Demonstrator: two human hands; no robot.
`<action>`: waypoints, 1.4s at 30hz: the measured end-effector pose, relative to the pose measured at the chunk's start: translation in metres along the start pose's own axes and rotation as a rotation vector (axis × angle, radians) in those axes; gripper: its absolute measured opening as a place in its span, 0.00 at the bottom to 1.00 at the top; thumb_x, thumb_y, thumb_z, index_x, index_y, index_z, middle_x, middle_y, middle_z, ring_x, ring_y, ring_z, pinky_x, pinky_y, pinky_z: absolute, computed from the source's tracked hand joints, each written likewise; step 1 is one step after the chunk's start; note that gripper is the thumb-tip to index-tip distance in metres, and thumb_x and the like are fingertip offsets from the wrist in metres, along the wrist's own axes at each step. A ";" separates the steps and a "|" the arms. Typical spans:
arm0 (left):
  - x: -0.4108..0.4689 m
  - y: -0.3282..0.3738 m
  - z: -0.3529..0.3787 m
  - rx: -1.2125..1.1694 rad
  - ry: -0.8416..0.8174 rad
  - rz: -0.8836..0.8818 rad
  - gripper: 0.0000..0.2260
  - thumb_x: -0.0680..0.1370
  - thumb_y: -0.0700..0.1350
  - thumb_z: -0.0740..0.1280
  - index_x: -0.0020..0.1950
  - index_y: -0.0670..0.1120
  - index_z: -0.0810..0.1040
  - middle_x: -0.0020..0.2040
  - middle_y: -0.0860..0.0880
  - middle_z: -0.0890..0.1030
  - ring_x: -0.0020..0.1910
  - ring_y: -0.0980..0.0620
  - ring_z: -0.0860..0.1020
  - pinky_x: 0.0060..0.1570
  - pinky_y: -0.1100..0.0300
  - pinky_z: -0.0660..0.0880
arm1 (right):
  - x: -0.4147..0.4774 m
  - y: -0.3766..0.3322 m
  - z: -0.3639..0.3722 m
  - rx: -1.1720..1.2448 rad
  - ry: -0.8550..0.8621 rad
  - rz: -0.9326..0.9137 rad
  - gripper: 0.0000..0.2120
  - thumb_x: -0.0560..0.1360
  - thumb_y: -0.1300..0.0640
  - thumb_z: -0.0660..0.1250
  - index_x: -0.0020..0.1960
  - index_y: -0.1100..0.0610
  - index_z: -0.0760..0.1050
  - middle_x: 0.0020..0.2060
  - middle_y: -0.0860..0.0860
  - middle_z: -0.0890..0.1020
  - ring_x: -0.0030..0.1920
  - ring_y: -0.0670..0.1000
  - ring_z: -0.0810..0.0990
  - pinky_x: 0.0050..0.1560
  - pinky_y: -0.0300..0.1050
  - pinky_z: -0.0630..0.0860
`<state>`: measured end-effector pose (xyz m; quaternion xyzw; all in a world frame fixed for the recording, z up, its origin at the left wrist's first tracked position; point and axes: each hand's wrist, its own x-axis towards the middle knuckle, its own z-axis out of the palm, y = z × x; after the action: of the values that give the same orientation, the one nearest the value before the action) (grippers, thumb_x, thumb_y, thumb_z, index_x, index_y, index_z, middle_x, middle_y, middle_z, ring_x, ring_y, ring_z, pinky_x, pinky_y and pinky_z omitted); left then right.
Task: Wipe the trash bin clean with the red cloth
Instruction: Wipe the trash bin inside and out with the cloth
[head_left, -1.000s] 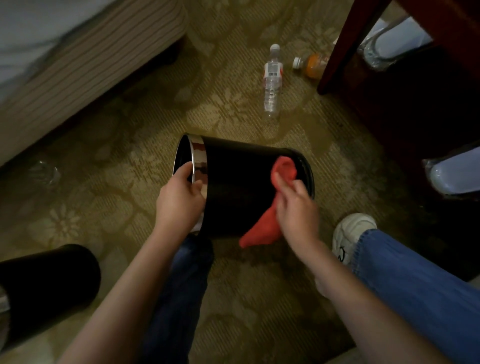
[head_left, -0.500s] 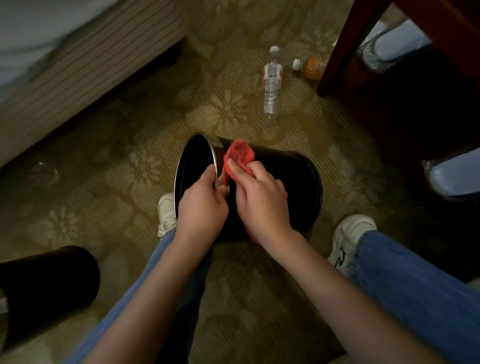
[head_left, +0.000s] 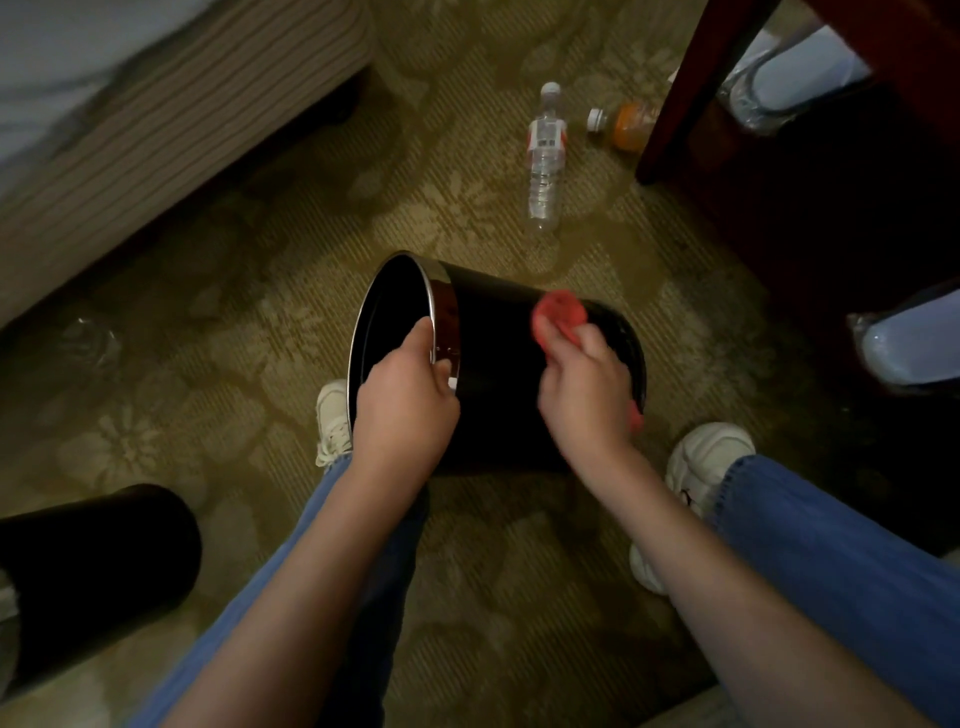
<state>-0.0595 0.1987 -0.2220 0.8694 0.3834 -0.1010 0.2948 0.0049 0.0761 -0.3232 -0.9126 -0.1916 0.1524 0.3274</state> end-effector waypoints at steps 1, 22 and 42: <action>0.001 0.001 0.001 -0.002 0.007 0.003 0.18 0.80 0.40 0.59 0.70 0.46 0.68 0.48 0.43 0.81 0.51 0.43 0.78 0.50 0.51 0.75 | -0.001 -0.020 -0.002 0.007 0.013 -0.083 0.23 0.71 0.59 0.57 0.64 0.52 0.75 0.53 0.56 0.77 0.48 0.60 0.78 0.49 0.57 0.75; 0.006 0.005 0.002 -0.134 -0.054 0.001 0.19 0.79 0.43 0.63 0.70 0.51 0.70 0.38 0.49 0.78 0.48 0.42 0.79 0.49 0.51 0.76 | -0.006 -0.014 -0.011 0.120 0.006 -0.006 0.21 0.75 0.62 0.62 0.67 0.53 0.73 0.58 0.55 0.76 0.54 0.57 0.78 0.55 0.50 0.75; 0.014 -0.018 -0.007 -0.060 0.013 -0.089 0.18 0.80 0.43 0.60 0.70 0.50 0.69 0.50 0.43 0.81 0.51 0.41 0.79 0.52 0.45 0.77 | -0.006 0.009 0.002 0.081 -0.052 0.088 0.21 0.76 0.61 0.61 0.68 0.53 0.71 0.63 0.56 0.73 0.57 0.59 0.77 0.58 0.56 0.73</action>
<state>-0.0634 0.2209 -0.2298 0.8430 0.4263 -0.0969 0.3134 0.0012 0.0681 -0.3292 -0.9019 -0.1534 0.1980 0.3520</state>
